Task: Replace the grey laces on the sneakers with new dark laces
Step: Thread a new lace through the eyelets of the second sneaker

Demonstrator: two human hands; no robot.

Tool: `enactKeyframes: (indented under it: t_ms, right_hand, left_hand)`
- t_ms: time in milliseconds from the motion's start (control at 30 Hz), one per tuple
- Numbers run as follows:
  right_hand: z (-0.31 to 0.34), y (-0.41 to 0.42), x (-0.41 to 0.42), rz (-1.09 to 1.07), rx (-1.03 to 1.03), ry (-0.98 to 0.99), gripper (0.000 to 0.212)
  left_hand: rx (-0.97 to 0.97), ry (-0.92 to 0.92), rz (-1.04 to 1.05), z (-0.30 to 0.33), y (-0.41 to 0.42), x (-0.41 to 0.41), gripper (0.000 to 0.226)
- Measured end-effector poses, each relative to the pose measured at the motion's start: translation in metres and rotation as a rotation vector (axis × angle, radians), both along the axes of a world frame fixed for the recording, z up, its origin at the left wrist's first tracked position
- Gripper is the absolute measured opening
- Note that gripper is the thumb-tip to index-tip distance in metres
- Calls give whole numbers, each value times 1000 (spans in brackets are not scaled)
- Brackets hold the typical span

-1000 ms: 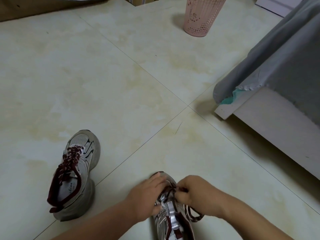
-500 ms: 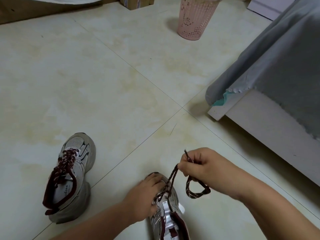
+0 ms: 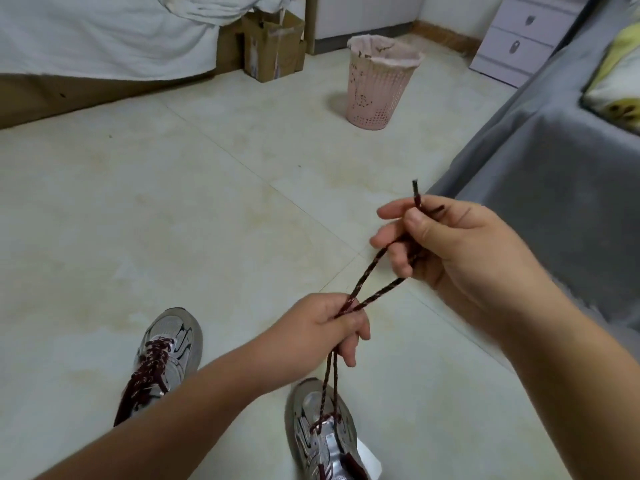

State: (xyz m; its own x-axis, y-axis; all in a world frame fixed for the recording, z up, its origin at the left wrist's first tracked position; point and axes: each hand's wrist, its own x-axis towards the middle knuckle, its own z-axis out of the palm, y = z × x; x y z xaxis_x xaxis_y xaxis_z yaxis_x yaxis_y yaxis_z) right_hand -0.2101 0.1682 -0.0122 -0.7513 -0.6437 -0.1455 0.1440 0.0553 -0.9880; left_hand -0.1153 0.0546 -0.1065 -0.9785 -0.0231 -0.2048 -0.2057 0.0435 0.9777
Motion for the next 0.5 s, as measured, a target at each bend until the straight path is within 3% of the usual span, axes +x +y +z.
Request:
enactKeyframes:
  t_ms: [100,267,500]
  right_hand:
    - [22,-7,4,-43,-104,-24,23]
    - [46,-24,0,-94,-173,10,16]
    - [38,-47,0,-128,-118,-48,17]
  left_hand:
    - [-31,80,23,25,4,0,22]
    - [-27,190,149,66,-2,-11,30]
    - [-153,157,196,84,-15,-24,26]
